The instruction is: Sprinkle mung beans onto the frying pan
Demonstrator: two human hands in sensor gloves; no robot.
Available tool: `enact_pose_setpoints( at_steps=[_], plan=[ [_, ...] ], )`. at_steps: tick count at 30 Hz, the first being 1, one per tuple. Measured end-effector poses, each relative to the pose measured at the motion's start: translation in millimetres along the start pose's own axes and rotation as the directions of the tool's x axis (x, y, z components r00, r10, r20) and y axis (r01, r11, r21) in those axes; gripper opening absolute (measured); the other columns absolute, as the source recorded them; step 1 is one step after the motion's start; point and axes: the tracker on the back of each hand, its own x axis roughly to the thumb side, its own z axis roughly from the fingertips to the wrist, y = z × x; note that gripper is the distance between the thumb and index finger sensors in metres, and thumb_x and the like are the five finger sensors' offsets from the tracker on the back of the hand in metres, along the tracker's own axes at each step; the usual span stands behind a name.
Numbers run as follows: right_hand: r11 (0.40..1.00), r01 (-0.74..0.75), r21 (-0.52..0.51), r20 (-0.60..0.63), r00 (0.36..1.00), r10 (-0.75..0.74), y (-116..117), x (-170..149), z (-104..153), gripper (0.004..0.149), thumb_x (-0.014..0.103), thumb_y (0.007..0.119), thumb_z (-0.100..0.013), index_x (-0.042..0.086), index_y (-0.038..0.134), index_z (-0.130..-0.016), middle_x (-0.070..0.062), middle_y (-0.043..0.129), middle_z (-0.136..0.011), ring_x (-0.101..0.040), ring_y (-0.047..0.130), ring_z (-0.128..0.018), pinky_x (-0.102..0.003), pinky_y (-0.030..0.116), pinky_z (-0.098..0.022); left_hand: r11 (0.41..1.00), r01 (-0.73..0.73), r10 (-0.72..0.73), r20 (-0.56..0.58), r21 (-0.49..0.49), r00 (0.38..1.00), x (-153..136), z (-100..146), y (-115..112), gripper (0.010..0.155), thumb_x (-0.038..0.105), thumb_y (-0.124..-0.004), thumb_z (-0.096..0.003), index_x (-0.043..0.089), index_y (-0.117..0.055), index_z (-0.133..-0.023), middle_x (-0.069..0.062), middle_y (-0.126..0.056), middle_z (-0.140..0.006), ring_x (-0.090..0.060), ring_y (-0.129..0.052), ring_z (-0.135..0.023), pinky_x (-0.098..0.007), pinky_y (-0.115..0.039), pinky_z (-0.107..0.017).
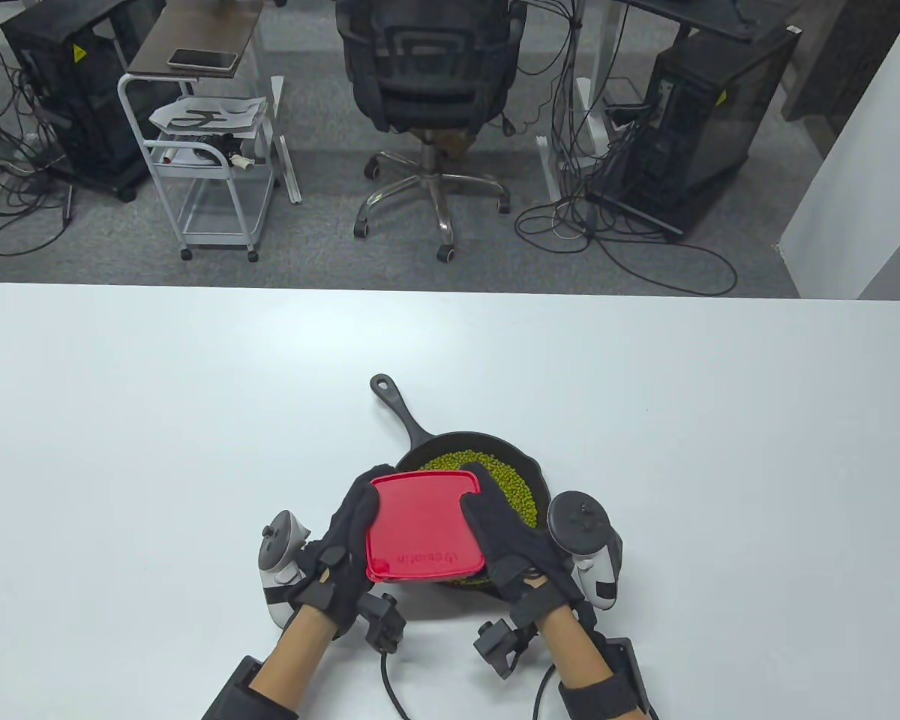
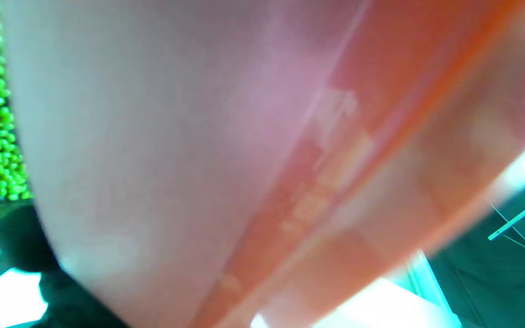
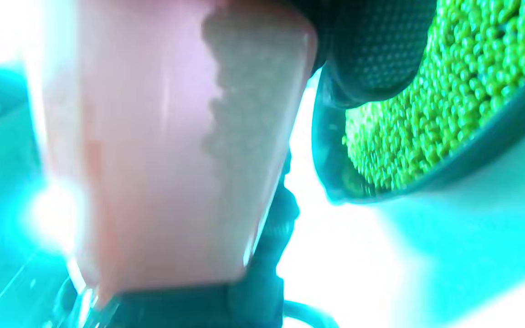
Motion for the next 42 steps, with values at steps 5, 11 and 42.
enact_pose_setpoints(
  at_steps=[5,11,42],
  plan=[
    [0.992,-0.023,0.127,-0.014,1.000,0.025,5,-1,3,0.081,0.065,0.050,-0.061,0.020,0.011,-0.116,-0.029,0.064,-0.106,-0.054,0.079,-0.070,-0.044,0.080,-0.045,0.999,-0.015,0.015,-0.006,0.037,1.000,3,1,9,0.063,0.073,-0.059,-0.0502,0.045,-0.057,-0.106,-0.014,-0.060,-0.106,-0.037,-0.089,-0.070,-0.045,-0.086,-0.041],
    [0.992,0.033,0.118,-0.007,0.999,-0.032,8,-5,0,0.079,0.063,0.053,-0.062,0.021,0.013,-0.116,-0.024,0.069,-0.100,-0.050,0.082,-0.068,-0.041,0.081,-0.043,1.000,-0.023,0.023,-0.035,-0.015,0.999,5,-1,16,0.075,0.075,-0.058,-0.0504,0.034,-0.040,-0.111,-0.013,-0.053,-0.110,-0.037,-0.085,-0.074,-0.046,-0.085,-0.045],
    [0.976,-0.043,-0.213,0.069,0.996,0.059,-11,-3,10,0.074,0.067,0.046,-0.059,0.028,0.022,-0.118,-0.019,0.082,-0.078,-0.041,0.093,-0.049,-0.031,0.083,-0.028,0.947,0.307,-0.306,0.033,-0.089,0.952,10,11,-21,0.091,0.078,-0.059,-0.0428,0.033,-0.010,-0.105,-0.018,-0.063,-0.090,-0.031,-0.089,-0.050,-0.042,-0.087,-0.028]
  ],
)
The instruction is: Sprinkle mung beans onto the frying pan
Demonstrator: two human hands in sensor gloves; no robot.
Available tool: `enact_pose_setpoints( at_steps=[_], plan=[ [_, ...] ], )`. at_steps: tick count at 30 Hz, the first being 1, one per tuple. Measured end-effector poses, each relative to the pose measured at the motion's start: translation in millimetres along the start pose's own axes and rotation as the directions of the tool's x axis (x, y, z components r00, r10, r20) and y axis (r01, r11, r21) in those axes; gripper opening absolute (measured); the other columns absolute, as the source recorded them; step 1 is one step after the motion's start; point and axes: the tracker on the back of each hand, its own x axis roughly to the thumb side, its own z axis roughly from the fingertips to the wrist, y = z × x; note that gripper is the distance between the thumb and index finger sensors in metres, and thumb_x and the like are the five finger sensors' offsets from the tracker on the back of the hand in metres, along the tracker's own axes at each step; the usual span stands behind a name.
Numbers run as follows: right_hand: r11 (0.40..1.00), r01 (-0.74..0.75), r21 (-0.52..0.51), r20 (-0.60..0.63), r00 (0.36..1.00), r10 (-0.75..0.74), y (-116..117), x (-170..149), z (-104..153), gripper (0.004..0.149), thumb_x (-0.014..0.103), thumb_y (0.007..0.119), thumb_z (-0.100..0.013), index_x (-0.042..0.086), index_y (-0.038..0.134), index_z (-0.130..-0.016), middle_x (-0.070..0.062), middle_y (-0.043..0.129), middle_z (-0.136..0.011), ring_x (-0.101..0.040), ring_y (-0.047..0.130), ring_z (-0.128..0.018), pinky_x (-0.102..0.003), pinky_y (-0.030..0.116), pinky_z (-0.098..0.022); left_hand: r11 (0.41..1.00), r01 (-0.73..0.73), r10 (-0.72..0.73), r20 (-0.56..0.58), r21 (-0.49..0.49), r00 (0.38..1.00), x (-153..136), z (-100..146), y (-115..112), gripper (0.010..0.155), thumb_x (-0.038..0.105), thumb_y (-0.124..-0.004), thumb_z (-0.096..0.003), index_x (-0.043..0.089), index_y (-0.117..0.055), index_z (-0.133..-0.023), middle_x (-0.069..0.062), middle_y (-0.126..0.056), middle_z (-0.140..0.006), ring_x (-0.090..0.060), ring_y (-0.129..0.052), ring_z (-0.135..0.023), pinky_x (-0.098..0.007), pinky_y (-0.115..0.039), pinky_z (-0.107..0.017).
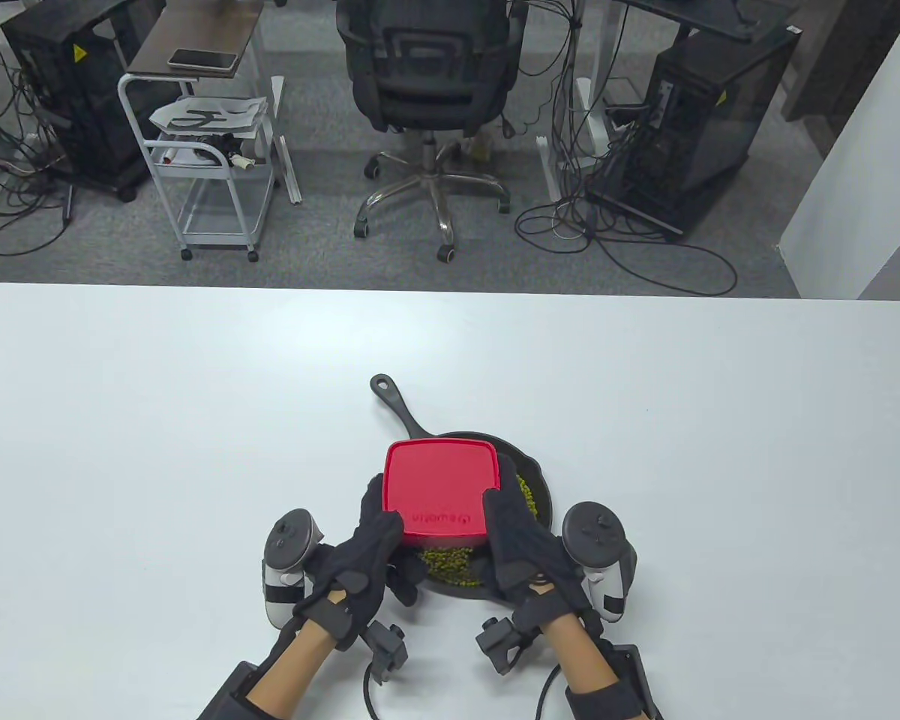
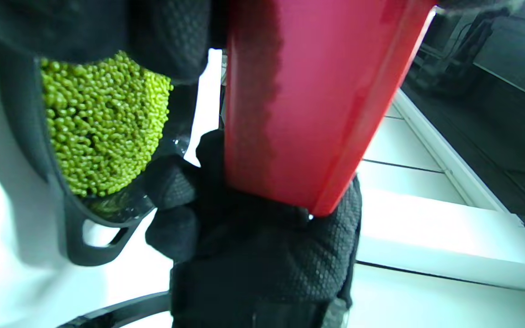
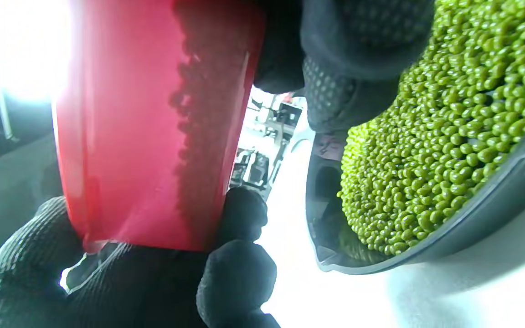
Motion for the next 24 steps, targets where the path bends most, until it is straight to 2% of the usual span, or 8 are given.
enact_pose_setpoints(
  at_steps=[6,12,14,16,18,20,22,24],
  plan=[
    [0.999,0.039,-0.028,0.077,0.996,-0.037,2.1,4.3,0.4,0.071,0.065,0.047,-0.061,0.030,0.023,-0.118,-0.021,0.079,-0.076,-0.038,0.092,-0.047,-0.028,0.082,-0.027,0.993,0.052,-0.063,0.113,0.104,0.992,7.3,3.3,-5.3,0.090,0.078,-0.059,-0.0401,0.033,-0.016,-0.105,-0.018,-0.070,-0.081,-0.024,-0.091,-0.036,-0.040,-0.088,-0.018],
    [0.996,0.084,-0.017,0.067,0.994,-0.082,7.7,0.7,0.5,0.069,0.063,0.044,-0.061,0.031,0.023,-0.118,-0.023,0.080,-0.073,-0.037,0.093,-0.041,-0.025,0.082,-0.022,0.978,0.084,-0.110,0.128,0.193,0.986,5.8,4.9,-2.8,0.088,0.076,-0.059,-0.0385,0.031,-0.023,-0.105,-0.016,-0.078,-0.071,-0.016,-0.091,-0.022,-0.036,-0.089,-0.007],
    [0.999,0.028,-0.042,0.106,0.994,-0.023,7.2,2.4,0.0,0.068,0.063,0.043,-0.061,0.031,0.023,-0.118,-0.021,0.082,-0.071,-0.035,0.095,-0.039,-0.023,0.083,-0.020,0.972,0.088,-0.124,0.160,0.217,0.979,5.7,5.8,-2.3,0.087,0.077,-0.058,-0.0380,0.032,-0.026,-0.105,-0.014,-0.079,-0.069,-0.014,-0.091,-0.020,-0.035,-0.090,-0.006],
    [0.997,0.041,-0.063,0.115,0.993,-0.034,5.4,4.8,-0.3,0.067,0.063,0.043,-0.061,0.032,0.026,-0.118,-0.022,0.082,-0.070,-0.035,0.095,-0.038,-0.024,0.083,-0.019,0.984,0.058,-0.084,0.151,0.170,0.985,7.7,4.8,-4.2,0.088,0.076,-0.059,-0.0391,0.032,-0.023,-0.105,-0.015,-0.077,-0.072,-0.017,-0.091,-0.024,-0.037,-0.090,-0.009],
    [0.996,0.054,-0.071,0.130,0.990,-0.044,5.9,4.5,-0.4,0.067,0.064,0.044,-0.060,0.035,0.026,-0.117,-0.021,0.082,-0.072,-0.036,0.095,-0.041,-0.025,0.084,-0.022,0.977,0.073,-0.110,0.182,0.198,0.977,8.3,4.5,-4.9,0.087,0.077,-0.058,-0.0388,0.033,-0.023,-0.105,-0.014,-0.077,-0.073,-0.017,-0.090,-0.025,-0.037,-0.090,-0.011],
    [0.996,0.081,-0.044,0.100,0.992,-0.077,4.8,5.4,0.0,0.069,0.066,0.045,-0.059,0.035,0.024,-0.117,-0.020,0.081,-0.073,-0.039,0.093,-0.043,-0.028,0.083,-0.023,0.984,0.048,-0.075,0.156,0.169,0.985,7.3,2.1,-4.5,0.087,0.077,-0.057,-0.0396,0.033,-0.023,-0.106,-0.014,-0.076,-0.074,-0.017,-0.090,-0.026,-0.037,-0.090,-0.012],
    [0.998,0.022,-0.062,0.133,0.991,-0.014,1.6,6.7,-0.1,0.071,0.068,0.043,-0.059,0.034,0.023,-0.118,-0.017,0.082,-0.074,-0.039,0.093,-0.045,-0.029,0.083,-0.024,0.991,0.010,-0.032,0.163,0.131,0.986,6.0,0.2,-5.8,0.086,0.076,-0.057,-0.0412,0.034,-0.021,-0.107,-0.015,-0.073,-0.077,-0.020,-0.089,-0.031,-0.040,-0.088,-0.017],
    [1.000,0.014,-0.012,0.105,0.994,-0.013,-0.5,6.6,-0.3,0.074,0.069,0.044,-0.058,0.031,0.020,-0.118,-0.017,0.082,-0.078,-0.042,0.092,-0.049,-0.031,0.083,-0.028,0.990,0.022,-0.037,0.111,0.137,0.993,7.2,-0.1,-3.3,0.086,0.077,-0.057,-0.0410,0.036,-0.022,-0.108,-0.014,-0.074,-0.078,-0.020,-0.090,-0.032,-0.040,-0.089,-0.017]
  ],
)
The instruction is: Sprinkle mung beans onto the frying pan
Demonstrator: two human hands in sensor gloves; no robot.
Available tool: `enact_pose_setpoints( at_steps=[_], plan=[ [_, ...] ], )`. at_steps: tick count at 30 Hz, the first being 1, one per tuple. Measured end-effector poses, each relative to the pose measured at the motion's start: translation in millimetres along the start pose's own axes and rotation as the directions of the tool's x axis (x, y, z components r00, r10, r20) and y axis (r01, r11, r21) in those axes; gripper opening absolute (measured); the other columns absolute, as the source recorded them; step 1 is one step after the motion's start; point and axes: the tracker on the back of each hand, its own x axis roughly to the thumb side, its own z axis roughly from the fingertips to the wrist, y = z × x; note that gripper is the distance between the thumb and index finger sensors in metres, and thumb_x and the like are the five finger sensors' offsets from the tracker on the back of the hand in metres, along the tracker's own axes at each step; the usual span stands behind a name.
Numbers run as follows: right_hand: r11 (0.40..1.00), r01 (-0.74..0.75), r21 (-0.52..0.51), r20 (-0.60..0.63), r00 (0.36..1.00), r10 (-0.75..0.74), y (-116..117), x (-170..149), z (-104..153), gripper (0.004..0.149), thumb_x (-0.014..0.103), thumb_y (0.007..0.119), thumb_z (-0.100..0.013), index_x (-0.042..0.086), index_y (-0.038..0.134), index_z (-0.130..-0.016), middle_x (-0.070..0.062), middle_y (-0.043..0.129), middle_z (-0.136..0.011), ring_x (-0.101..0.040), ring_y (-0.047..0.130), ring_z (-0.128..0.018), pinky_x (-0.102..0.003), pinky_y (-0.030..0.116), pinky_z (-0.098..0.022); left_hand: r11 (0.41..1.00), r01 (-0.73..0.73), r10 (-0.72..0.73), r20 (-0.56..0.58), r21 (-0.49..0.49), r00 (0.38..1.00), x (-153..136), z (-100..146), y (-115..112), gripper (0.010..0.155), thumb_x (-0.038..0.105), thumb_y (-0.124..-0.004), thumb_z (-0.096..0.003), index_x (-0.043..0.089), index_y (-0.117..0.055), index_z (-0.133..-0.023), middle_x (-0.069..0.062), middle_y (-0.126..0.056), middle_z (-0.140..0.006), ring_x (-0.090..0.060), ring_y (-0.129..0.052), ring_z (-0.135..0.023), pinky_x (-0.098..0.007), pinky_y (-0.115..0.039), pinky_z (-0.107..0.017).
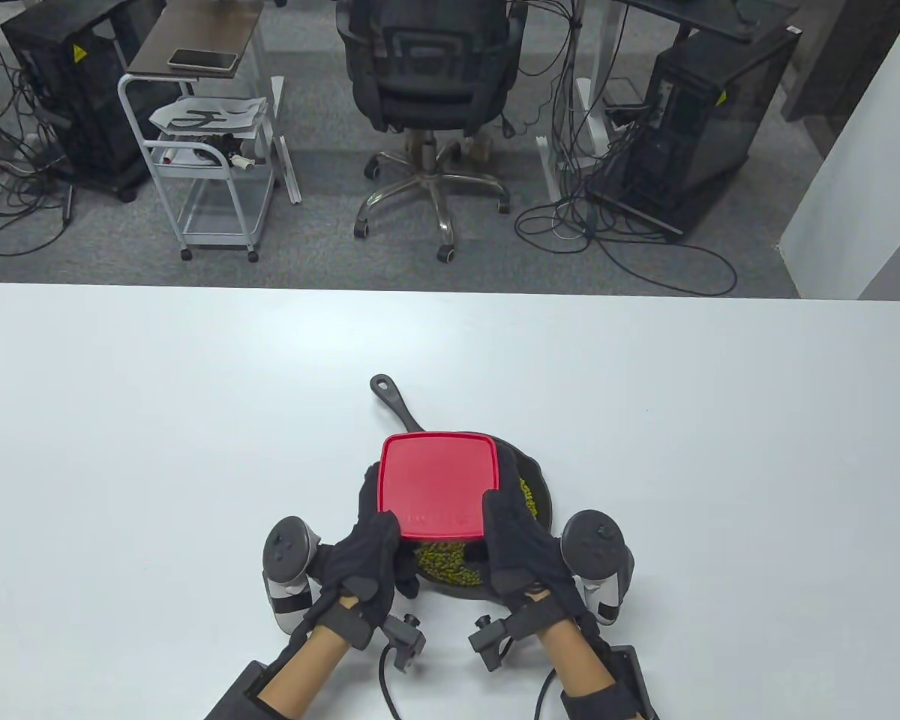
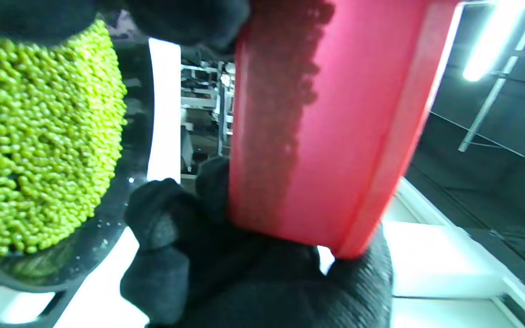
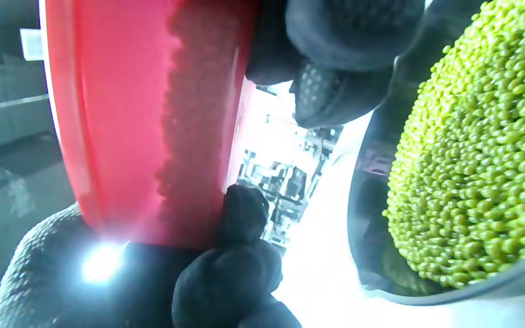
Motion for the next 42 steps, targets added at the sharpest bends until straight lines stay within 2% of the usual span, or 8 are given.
enact_pose_setpoints(
  at_steps=[2,4,9,18,25,30,36,42],
  plan=[
    [1.000,0.021,0.022,0.014,1.000,-0.021,1,0,0,0.078,0.070,0.046,-0.057,0.029,0.018,-0.117,-0.019,0.080,-0.085,-0.046,0.089,-0.055,-0.036,0.083,-0.033,1.000,-0.027,0.027,0.013,0.010,1.000,-1,0,2,0.085,0.077,-0.057,-0.0421,0.036,-0.024,-0.109,-0.014,-0.073,-0.080,-0.022,-0.090,-0.035,-0.041,-0.088,-0.020],
    [0.998,0.009,0.061,0.008,1.000,-0.010,1,1,-1,0.081,0.070,0.046,-0.056,0.024,0.020,-0.117,-0.022,0.078,-0.091,-0.050,0.086,-0.060,-0.040,0.083,-0.037,0.999,-0.036,0.037,-0.028,0.032,0.999,-1,2,8,0.085,0.077,-0.058,-0.0424,0.035,-0.027,-0.109,-0.014,-0.074,-0.079,-0.023,-0.091,-0.035,-0.041,-0.088,-0.020],
    [0.990,-0.015,0.138,0.023,1.000,0.012,-4,1,-3,0.079,0.068,0.048,-0.058,0.021,0.027,-0.118,-0.026,0.067,-0.103,-0.056,0.076,-0.074,-0.048,0.079,-0.048,0.989,-0.101,0.105,-0.035,0.109,0.994,5,3,34,0.081,0.075,-0.062,-0.0444,0.037,-0.034,-0.111,-0.017,-0.071,-0.084,-0.029,-0.089,-0.042,-0.043,-0.088,-0.024],
    [0.995,0.008,0.097,0.017,1.000,-0.010,-23,-3,-4,0.079,0.067,0.049,-0.058,0.020,0.028,-0.118,-0.029,0.062,-0.108,-0.058,0.072,-0.079,-0.052,0.076,-0.052,0.939,-0.165,0.182,-0.029,0.301,0.983,21,5,99,0.076,0.070,-0.064,-0.0472,0.040,-0.038,-0.112,-0.019,-0.063,-0.093,-0.033,-0.086,-0.054,-0.043,-0.088,-0.034],
    [0.996,0.043,0.074,0.001,0.999,-0.043,-39,-6,-4,0.079,0.066,0.049,-0.058,0.020,0.028,-0.118,-0.030,0.059,-0.109,-0.059,0.070,-0.081,-0.054,0.075,-0.053,0.906,-0.112,0.188,-0.149,0.408,0.971,10,8,139,0.073,0.065,-0.063,-0.0488,0.040,-0.037,-0.112,-0.021,-0.055,-0.100,-0.037,-0.081,-0.060,-0.048,-0.085,-0.041],
    [0.995,0.058,0.076,-0.005,0.998,-0.058,-43,-8,-4,0.078,0.066,0.049,-0.058,0.019,0.029,-0.118,-0.030,0.060,-0.109,-0.059,0.070,-0.081,-0.054,0.075,-0.053,0.900,-0.064,0.188,-0.251,0.431,0.950,-8,6,148,0.071,0.062,-0.063,-0.0493,0.039,-0.040,-0.112,-0.023,-0.052,-0.101,-0.040,-0.079,-0.061,-0.049,-0.083,-0.042],
    [0.993,0.069,0.091,-0.009,0.998,-0.068,-43,-7,-5,0.078,0.066,0.049,-0.058,0.019,0.029,-0.118,-0.030,0.059,-0.109,-0.059,0.070,-0.081,-0.054,0.075,-0.054,0.903,-0.029,0.180,-0.316,0.428,0.932,-18,4,148,0.070,0.060,-0.064,-0.0499,0.039,-0.041,-0.112,-0.025,-0.050,-0.102,-0.042,-0.078,-0.062,-0.050,-0.082,-0.043],
    [0.991,0.067,0.113,-0.014,0.998,-0.066,-42,-8,-5,0.077,0.066,0.049,-0.059,0.018,0.035,-0.118,-0.030,0.059,-0.110,-0.060,0.069,-0.081,-0.055,0.075,-0.054,0.902,-0.061,0.220,-0.333,0.428,0.917,-22,4,150,0.069,0.058,-0.065,-0.0503,0.038,-0.042,-0.112,-0.028,-0.047,-0.104,-0.042,-0.078,-0.062,-0.050,-0.082,-0.043]
  ],
)
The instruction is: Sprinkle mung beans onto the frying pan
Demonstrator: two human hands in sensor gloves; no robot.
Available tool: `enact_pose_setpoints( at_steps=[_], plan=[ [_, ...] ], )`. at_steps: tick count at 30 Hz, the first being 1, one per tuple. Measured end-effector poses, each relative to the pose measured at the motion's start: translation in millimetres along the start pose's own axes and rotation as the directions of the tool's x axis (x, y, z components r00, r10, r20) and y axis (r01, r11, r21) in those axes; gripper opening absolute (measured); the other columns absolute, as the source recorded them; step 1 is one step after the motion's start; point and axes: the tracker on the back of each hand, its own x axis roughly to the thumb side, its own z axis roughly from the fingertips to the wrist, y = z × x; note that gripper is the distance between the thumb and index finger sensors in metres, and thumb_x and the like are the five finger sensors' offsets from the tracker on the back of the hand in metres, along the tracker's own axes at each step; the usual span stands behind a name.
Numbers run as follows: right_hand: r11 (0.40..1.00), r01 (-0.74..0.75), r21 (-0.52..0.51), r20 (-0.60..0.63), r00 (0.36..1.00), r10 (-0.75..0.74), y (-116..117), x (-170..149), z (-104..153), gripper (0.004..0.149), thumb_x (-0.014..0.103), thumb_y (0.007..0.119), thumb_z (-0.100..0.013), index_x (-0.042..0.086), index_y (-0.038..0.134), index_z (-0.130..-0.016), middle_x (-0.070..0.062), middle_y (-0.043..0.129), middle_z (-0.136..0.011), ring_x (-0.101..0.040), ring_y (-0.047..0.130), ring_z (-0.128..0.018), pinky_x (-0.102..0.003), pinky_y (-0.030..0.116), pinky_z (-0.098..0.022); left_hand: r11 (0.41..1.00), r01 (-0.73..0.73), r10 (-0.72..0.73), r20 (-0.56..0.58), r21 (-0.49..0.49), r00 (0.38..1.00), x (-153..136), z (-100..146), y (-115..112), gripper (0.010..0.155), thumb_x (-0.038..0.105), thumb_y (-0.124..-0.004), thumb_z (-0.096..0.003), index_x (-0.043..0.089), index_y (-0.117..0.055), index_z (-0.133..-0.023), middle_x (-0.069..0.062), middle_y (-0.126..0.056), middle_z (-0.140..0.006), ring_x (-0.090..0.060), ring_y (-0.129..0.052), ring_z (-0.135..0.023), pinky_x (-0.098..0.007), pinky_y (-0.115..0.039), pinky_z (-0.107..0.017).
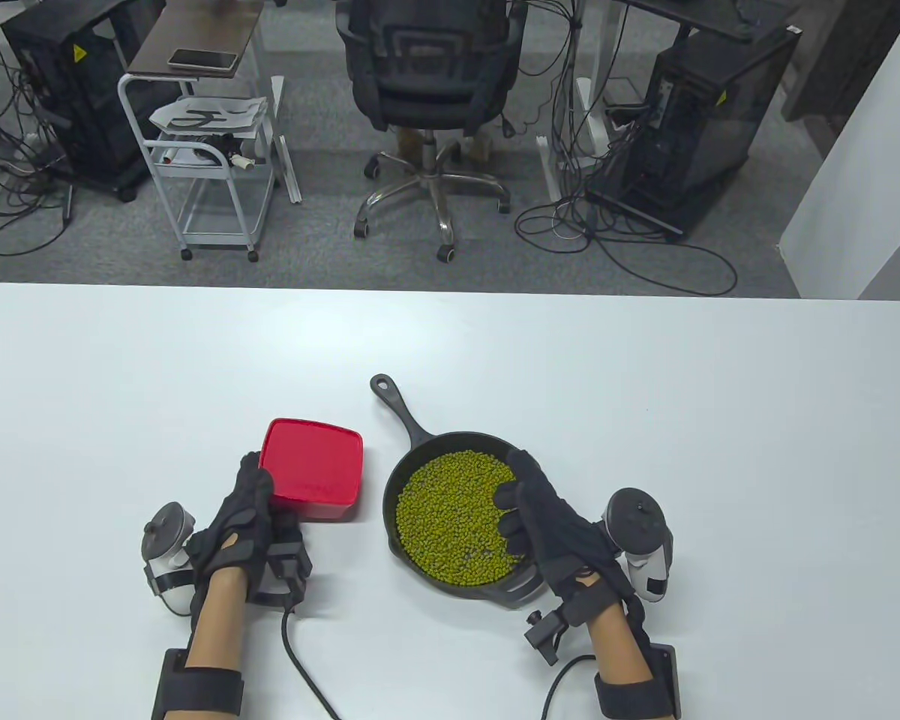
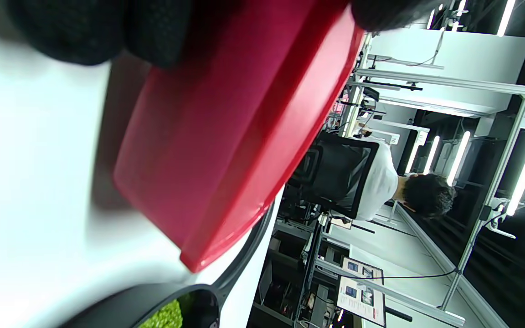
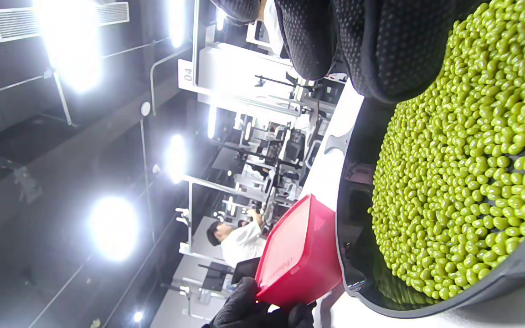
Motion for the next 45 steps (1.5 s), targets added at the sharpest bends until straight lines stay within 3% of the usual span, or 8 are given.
enact_pose_setpoints(
  at_steps=[7,13,20,27,31,37,41,45],
  plan=[
    [1.000,-0.002,0.009,-0.005,1.000,0.002,1,-1,-1,0.078,0.066,0.049,-0.059,0.018,0.034,-0.118,-0.031,0.057,-0.111,-0.060,0.069,-0.081,-0.055,0.074,-0.054,0.997,0.045,-0.043,-0.017,0.069,0.999,-1,-2,2,0.066,0.049,-0.066,-0.0511,0.028,-0.049,-0.111,-0.021,-0.027,-0.109,-0.040,-0.080,-0.060,-0.046,-0.084,-0.040],
    [1.000,-0.004,0.014,-0.007,1.000,0.004,2,-2,-1,0.078,0.066,0.049,-0.059,0.018,0.033,-0.118,-0.031,0.056,-0.111,-0.060,0.069,-0.081,-0.055,0.074,-0.054,0.989,0.078,-0.073,-0.044,0.127,0.996,-2,-3,3,0.065,0.045,-0.067,-0.0514,0.023,-0.052,-0.110,-0.017,-0.033,-0.108,-0.035,-0.082,-0.056,-0.040,-0.087,-0.034],
    [1.000,-0.008,0.020,-0.016,1.000,0.008,3,-3,-1,0.078,0.066,0.049,-0.059,0.018,0.033,-0.118,-0.031,0.055,-0.111,-0.060,0.069,-0.081,-0.055,0.074,-0.054,0.982,0.125,-0.119,-0.051,0.140,0.992,0,-3,1,0.066,0.043,-0.068,-0.0514,0.020,-0.048,-0.110,-0.015,-0.033,-0.108,-0.036,-0.082,-0.057,-0.041,-0.087,-0.036],
    [1.000,-0.013,0.009,-0.016,1.000,0.013,1,-3,-1,0.078,0.065,0.049,-0.059,0.018,0.033,-0.118,-0.032,0.054,-0.112,-0.060,0.068,-0.082,-0.055,0.074,-0.054,0.976,0.182,-0.177,-0.057,0.118,0.983,7,4,5,0.080,0.065,-0.067,-0.0482,0.021,-0.043,-0.111,-0.019,-0.032,-0.108,-0.041,-0.074,-0.068,-0.046,-0.080,-0.037],
    [1.000,-0.022,-0.010,-0.008,1.000,0.022,-2,-2,-1,0.078,0.065,0.049,-0.059,0.018,0.033,-0.118,-0.031,0.053,-0.112,-0.060,0.067,-0.083,-0.056,0.073,-0.055,0.952,0.272,-0.267,-0.056,0.143,0.962,20,16,10,0.082,0.069,-0.066,-0.0473,0.022,-0.044,-0.110,-0.017,-0.031,-0.108,-0.042,-0.071,-0.072,-0.048,-0.078,-0.041],
    [0.997,-0.059,-0.046,0.005,0.998,0.059,-8,-1,1,0.077,0.065,0.050,-0.059,0.018,0.034,-0.118,-0.031,0.050,-0.114,-0.061,0.063,-0.087,-0.058,0.071,-0.057,0.904,0.359,-0.389,0.097,0.232,0.916,46,39,5,0.081,0.069,-0.066,-0.0468,0.023,-0.044,-0.110,-0.015,-0.028,-0.108,-0.043,-0.062,-0.079,-0.051,-0.073,-0.049],
    [0.987,-0.120,-0.108,0.028,0.992,0.124,-12,2,4,0.076,0.064,0.051,-0.059,0.018,0.036,-0.117,-0.030,0.048,-0.115,-0.061,0.059,-0.090,-0.060,0.069,-0.059,0.916,0.352,-0.398,0.319,0.194,0.860,62,56,-15,0.080,0.067,-0.067,-0.0468,0.023,-0.046,-0.109,-0.013,-0.031,-0.108,-0.043,-0.060,-0.081,-0.053,-0.070,-0.053],
    [0.963,-0.193,-0.188,0.085,0.974,0.211,-13,8,6,0.075,0.064,0.052,-0.058,0.020,0.039,-0.117,-0.028,0.045,-0.117,-0.059,0.053,-0.096,-0.062,0.064,-0.063,0.876,0.460,-0.471,0.467,0.145,0.749,72,75,-43,0.080,0.069,-0.068,-0.0462,0.023,-0.049,-0.110,-0.013,-0.035,-0.110,-0.044,-0.052,-0.092,-0.057,-0.064,-0.060]
  ],
)
